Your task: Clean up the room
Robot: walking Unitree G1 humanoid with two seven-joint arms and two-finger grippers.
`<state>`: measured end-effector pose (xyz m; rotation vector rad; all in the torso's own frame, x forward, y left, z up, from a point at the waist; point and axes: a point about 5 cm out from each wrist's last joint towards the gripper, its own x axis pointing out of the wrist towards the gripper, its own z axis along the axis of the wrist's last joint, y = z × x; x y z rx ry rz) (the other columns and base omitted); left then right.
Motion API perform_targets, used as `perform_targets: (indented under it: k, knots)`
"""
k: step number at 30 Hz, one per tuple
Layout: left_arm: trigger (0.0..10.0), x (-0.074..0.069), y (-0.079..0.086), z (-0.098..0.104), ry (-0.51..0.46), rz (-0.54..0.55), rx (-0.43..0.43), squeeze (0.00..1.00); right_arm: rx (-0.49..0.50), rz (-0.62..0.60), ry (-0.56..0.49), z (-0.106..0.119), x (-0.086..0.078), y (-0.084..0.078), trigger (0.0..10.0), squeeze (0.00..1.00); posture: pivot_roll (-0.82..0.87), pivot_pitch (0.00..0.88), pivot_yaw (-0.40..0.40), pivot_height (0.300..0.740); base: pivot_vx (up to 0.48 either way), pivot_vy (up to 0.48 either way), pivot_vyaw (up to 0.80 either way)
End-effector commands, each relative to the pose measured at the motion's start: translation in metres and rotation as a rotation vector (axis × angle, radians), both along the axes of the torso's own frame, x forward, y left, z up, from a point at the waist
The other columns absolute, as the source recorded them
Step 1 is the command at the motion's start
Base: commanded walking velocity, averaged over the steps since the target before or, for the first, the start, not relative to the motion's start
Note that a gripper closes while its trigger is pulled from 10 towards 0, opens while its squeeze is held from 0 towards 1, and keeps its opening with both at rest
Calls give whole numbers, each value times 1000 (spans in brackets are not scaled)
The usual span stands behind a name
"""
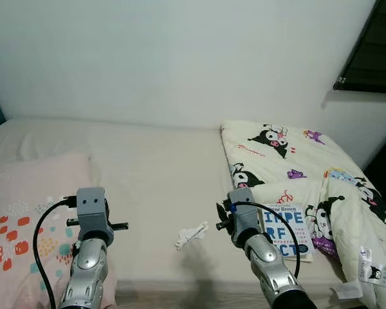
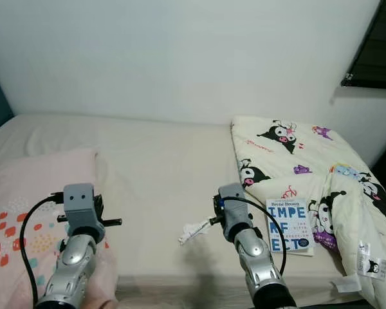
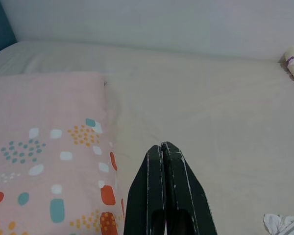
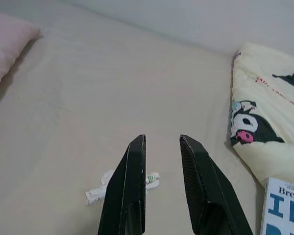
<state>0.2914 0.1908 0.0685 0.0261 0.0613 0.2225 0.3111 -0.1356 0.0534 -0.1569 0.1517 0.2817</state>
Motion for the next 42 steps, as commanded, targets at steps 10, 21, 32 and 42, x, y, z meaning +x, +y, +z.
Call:
perform_targets:
  k: [10,21,32,42]
  knots:
    - [10000,1,-3,0,8,-43,24,0,8,-32,-47,8,4,-2,10000,0,15,0,-88,740,0,0,0]
    - [10000,1,0,0,10,-43,30,0,1,-33,-39,6,4,-3,10000,0,28,0,-95,740,0,0,0]
    - [10000,-1,3,0,5,-40,32,0,-12,-1,-41,8,7,5,10000,0,38,0,-100,740,0,0,598]
    - [10000,-4,2,-2,10,-36,34,0,-8,14,-39,8,7,8,10000,0,45,0,-110,740,0,0,800]
